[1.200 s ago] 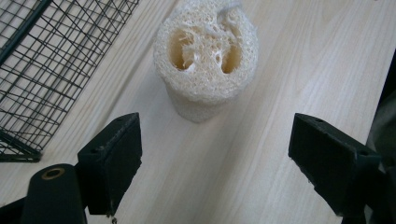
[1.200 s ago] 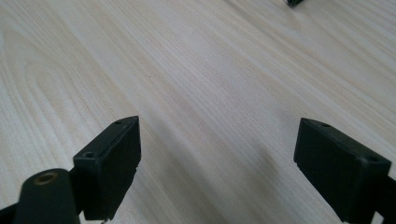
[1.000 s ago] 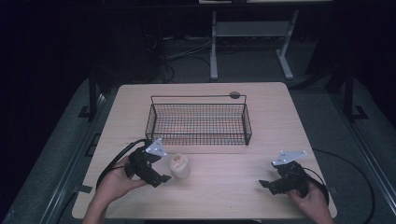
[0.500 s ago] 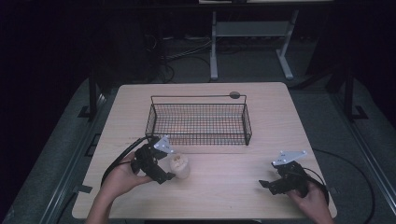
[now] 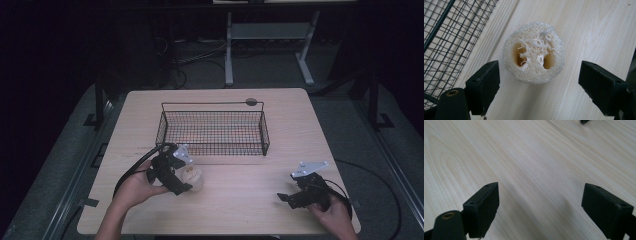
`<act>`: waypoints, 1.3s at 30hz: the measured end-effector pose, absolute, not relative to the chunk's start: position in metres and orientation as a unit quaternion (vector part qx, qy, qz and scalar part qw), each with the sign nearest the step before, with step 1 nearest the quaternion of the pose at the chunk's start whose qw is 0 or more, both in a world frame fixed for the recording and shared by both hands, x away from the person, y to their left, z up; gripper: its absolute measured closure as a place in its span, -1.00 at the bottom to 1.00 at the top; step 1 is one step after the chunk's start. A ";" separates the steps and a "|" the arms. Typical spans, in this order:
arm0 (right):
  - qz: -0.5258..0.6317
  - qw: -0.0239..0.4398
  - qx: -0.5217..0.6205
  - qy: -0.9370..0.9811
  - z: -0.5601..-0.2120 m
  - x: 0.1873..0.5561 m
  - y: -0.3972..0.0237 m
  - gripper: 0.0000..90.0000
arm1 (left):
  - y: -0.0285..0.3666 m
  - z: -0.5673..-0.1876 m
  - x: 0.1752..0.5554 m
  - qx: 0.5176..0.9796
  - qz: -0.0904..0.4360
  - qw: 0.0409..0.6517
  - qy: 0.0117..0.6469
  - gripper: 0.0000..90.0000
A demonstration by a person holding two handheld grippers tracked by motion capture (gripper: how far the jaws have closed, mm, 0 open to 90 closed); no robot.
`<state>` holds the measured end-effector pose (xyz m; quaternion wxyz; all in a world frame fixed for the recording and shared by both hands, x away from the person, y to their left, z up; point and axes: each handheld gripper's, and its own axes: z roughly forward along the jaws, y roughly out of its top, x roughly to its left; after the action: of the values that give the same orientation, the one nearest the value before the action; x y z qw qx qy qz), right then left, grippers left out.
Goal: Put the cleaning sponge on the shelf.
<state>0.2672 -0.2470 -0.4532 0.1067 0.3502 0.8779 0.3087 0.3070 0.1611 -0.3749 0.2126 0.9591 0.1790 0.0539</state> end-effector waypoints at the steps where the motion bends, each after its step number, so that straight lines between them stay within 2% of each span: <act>1: 0.309 0.108 0.349 0.878 -0.453 0.268 -0.247 -0.68 | 0.160 -0.375 0.308 0.959 0.053 0.210 0.181 -0.63; 33: 0.309 0.101 0.347 0.879 -0.454 0.268 -0.247 -0.69 | 0.135 -0.390 0.326 0.971 0.020 0.164 0.175 -0.62; 39: 0.310 0.099 0.348 0.879 -0.454 0.268 -0.247 -0.69 | 0.135 -0.391 0.326 0.972 0.019 0.160 0.171 -0.49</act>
<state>0.2675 -0.2466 -0.4540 0.0994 0.3481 0.8791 0.3101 0.3263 0.1350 -0.3906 0.1602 0.9720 0.1710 0.0192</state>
